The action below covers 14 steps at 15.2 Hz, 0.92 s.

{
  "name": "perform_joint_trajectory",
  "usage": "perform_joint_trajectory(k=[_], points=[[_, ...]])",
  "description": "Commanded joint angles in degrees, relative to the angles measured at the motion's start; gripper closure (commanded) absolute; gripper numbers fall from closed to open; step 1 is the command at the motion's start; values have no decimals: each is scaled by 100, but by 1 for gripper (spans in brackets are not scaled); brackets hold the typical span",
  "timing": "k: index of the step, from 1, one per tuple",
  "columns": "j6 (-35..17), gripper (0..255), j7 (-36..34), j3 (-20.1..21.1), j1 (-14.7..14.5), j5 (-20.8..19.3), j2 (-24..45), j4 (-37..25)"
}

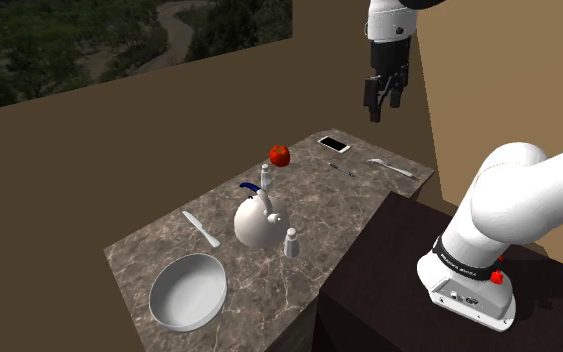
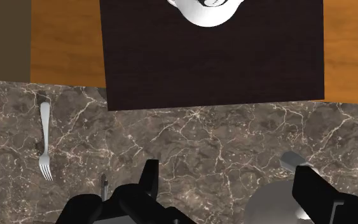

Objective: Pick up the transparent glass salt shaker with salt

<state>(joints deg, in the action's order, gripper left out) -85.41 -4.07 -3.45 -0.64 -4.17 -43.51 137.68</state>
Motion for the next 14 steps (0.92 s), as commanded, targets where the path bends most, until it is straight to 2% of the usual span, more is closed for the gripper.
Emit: perform_joint_trajectory(k=[1,8,14], points=[[0,0,0,0,0,0,0,0],[-1764,0,40,-148,-53,73,744,603],[-3270,0,134,-277,-141,201,1737,761]])
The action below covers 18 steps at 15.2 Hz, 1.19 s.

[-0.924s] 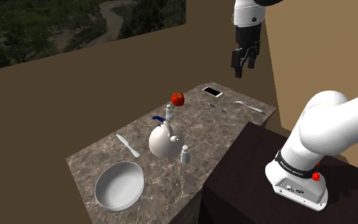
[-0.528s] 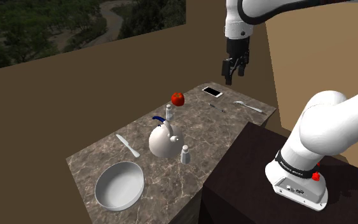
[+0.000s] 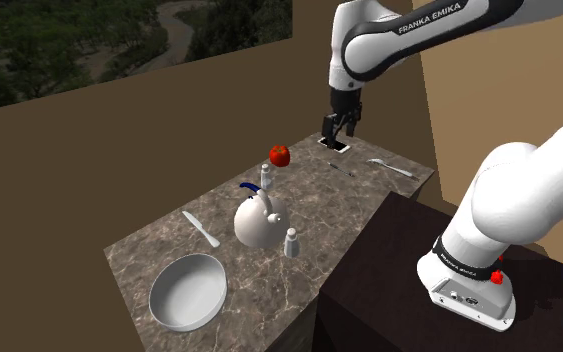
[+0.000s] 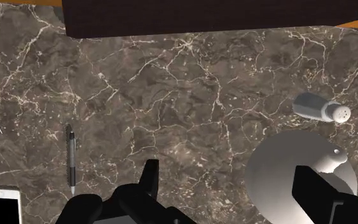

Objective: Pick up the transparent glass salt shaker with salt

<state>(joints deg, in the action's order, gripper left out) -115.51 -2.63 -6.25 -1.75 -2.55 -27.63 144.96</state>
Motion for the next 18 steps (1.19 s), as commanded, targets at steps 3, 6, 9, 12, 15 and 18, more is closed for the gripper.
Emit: perform_joint_trajectory(k=[3,6,9,12,15,18], points=[[-975,0,74,-60,-91,151,740,-19],[-1642,0,193,-117,-163,313,1373,-158],[-2244,0,357,-158,-235,539,2031,-381],[-2769,0,571,-168,-288,833,2699,-685],[-3208,0,823,-127,-301,1179,3367,-1069],[-3562,0,1081,-28,-259,1528,4025,-1526]])
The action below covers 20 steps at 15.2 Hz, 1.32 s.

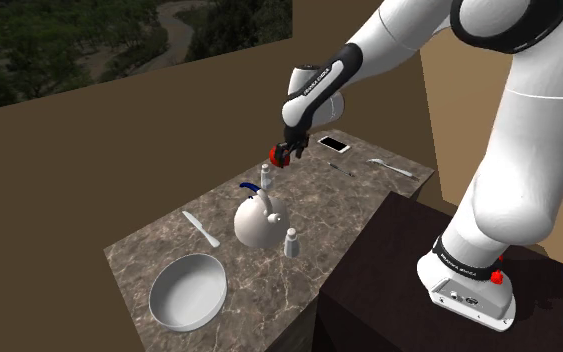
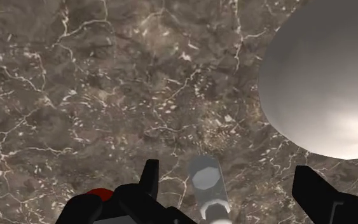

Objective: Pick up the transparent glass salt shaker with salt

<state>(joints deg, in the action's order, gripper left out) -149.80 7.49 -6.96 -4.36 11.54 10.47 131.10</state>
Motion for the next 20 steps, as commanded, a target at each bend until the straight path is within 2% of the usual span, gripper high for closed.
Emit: perform_joint_trajectory(k=[1,8,18,19,20], points=[[-234,0,148,90,30,226,431,-308],[-720,0,534,450,278,727,1913,-1696],[-1117,0,707,614,397,871,2441,-1842],[-1117,255,708,615,399,871,2453,-1854],[-1117,255,708,615,398,871,2454,-1854]])
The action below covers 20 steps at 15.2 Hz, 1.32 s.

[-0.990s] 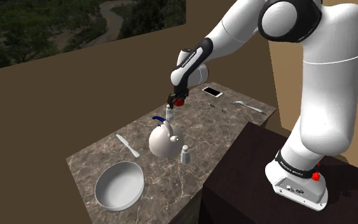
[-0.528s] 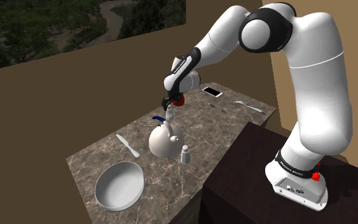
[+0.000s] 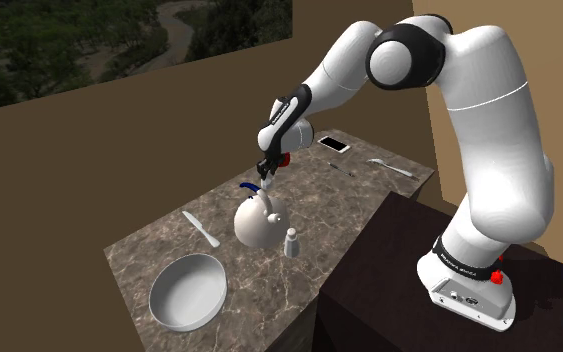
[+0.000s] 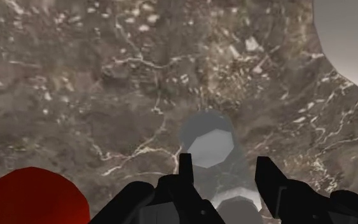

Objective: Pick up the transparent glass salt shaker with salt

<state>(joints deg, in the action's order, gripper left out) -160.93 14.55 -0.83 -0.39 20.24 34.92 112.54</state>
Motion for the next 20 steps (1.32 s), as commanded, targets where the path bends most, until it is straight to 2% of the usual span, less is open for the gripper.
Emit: perform_joint_trajectory(k=[1,8,20], points=[[-5,255,3,3,2,2,10,0],[-4,255,1,2,0,2,-4,13],[625,255,-268,-238,-171,-228,-756,140]])
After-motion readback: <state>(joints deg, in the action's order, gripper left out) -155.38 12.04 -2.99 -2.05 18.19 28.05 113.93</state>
